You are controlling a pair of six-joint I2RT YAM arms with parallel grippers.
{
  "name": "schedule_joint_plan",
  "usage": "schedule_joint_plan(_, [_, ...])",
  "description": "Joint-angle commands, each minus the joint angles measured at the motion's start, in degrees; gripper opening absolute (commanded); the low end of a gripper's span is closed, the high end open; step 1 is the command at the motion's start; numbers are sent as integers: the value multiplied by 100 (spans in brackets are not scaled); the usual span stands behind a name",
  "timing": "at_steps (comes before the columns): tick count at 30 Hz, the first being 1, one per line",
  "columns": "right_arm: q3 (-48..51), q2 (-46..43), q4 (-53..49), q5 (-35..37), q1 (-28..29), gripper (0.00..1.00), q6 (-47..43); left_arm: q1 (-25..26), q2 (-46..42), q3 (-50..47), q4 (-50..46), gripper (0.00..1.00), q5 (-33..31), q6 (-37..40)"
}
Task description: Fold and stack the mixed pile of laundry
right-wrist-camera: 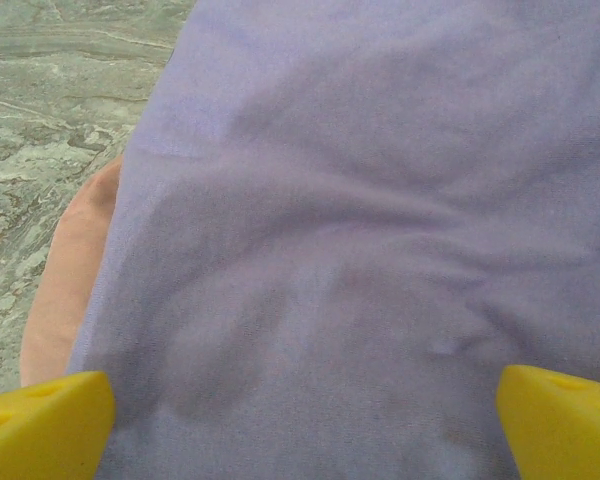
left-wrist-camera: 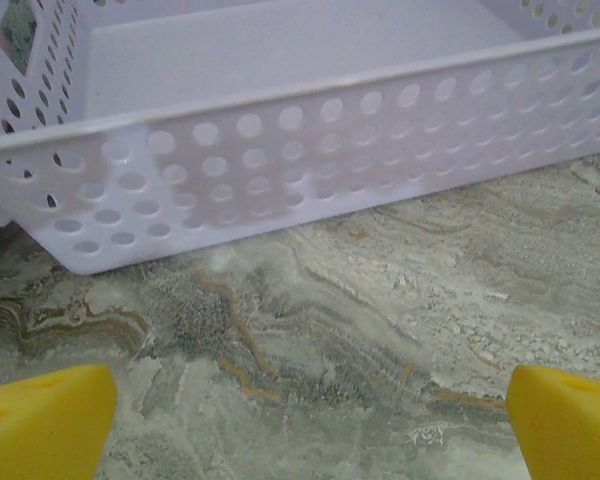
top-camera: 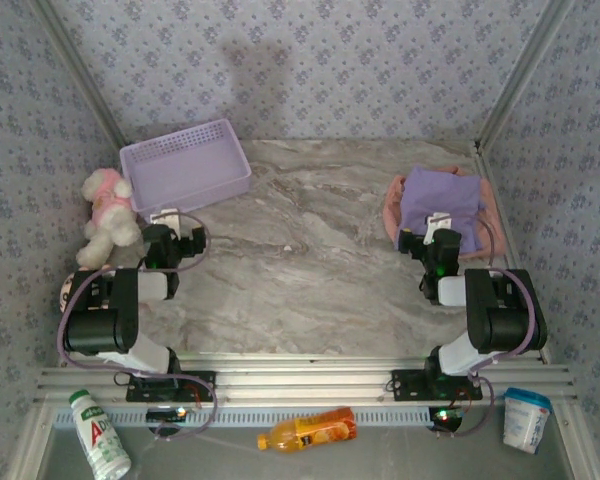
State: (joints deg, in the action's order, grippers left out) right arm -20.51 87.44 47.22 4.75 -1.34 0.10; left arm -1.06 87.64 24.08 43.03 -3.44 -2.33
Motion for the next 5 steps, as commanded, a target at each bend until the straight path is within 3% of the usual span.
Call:
schedule_joint_plan(1, [-131,29,126,16,-2,100,-89,19,26,-26,330,100,45,83])
schedule_joint_plan(5, [-100,15,172,12,5,100,-98,19,28,-21,311,100,45,87])
